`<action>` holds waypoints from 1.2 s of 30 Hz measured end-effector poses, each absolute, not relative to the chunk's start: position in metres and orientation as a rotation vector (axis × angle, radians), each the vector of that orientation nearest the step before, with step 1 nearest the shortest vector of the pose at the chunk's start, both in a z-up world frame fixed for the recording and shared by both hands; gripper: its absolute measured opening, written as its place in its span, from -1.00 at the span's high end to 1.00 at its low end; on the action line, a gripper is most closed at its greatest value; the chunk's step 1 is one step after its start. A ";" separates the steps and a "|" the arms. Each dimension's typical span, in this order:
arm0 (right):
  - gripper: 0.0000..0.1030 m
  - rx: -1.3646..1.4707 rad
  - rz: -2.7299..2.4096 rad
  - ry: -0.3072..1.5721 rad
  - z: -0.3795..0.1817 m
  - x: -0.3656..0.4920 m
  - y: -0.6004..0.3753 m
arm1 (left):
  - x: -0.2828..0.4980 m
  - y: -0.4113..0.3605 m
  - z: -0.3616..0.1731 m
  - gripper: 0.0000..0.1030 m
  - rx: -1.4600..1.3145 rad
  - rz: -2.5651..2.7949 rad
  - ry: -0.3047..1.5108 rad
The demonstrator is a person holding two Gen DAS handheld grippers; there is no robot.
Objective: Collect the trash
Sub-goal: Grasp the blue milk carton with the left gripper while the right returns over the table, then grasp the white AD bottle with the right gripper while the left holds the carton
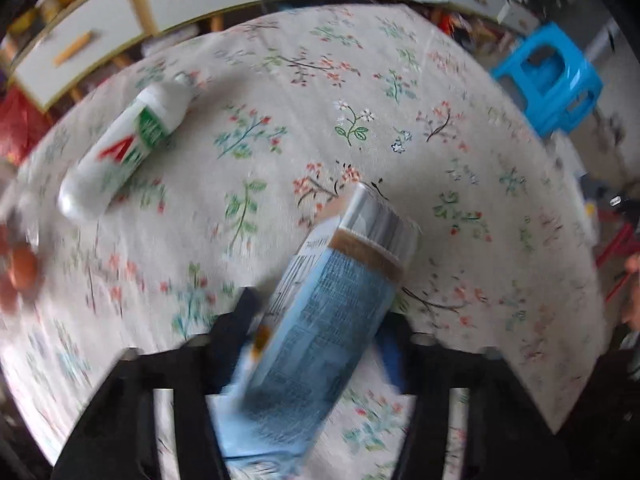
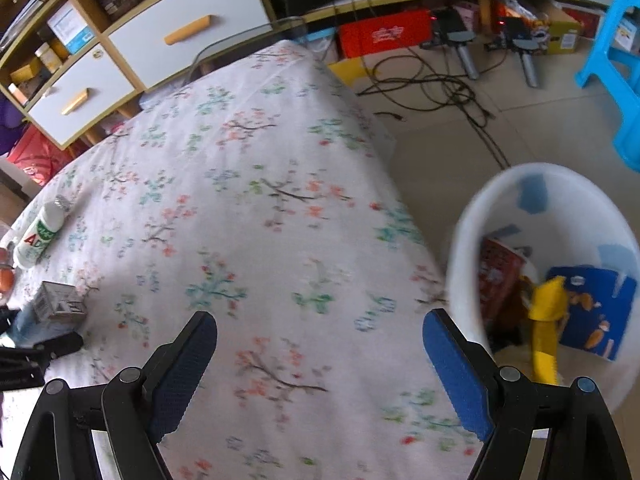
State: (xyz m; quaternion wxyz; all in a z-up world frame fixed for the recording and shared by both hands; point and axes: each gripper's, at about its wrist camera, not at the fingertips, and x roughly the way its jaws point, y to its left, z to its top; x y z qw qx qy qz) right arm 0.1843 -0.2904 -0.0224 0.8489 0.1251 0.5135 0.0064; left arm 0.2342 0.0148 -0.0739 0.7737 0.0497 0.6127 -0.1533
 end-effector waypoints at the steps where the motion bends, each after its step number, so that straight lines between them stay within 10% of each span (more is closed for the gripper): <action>1: -0.72 0.265 0.024 1.082 -0.022 0.187 -0.284 | 0.228 0.023 -0.070 0.15 0.053 -0.318 1.332; 36: -0.71 0.457 0.229 1.231 -0.045 0.318 0.022 | 0.128 0.248 0.013 0.23 -0.290 0.070 1.040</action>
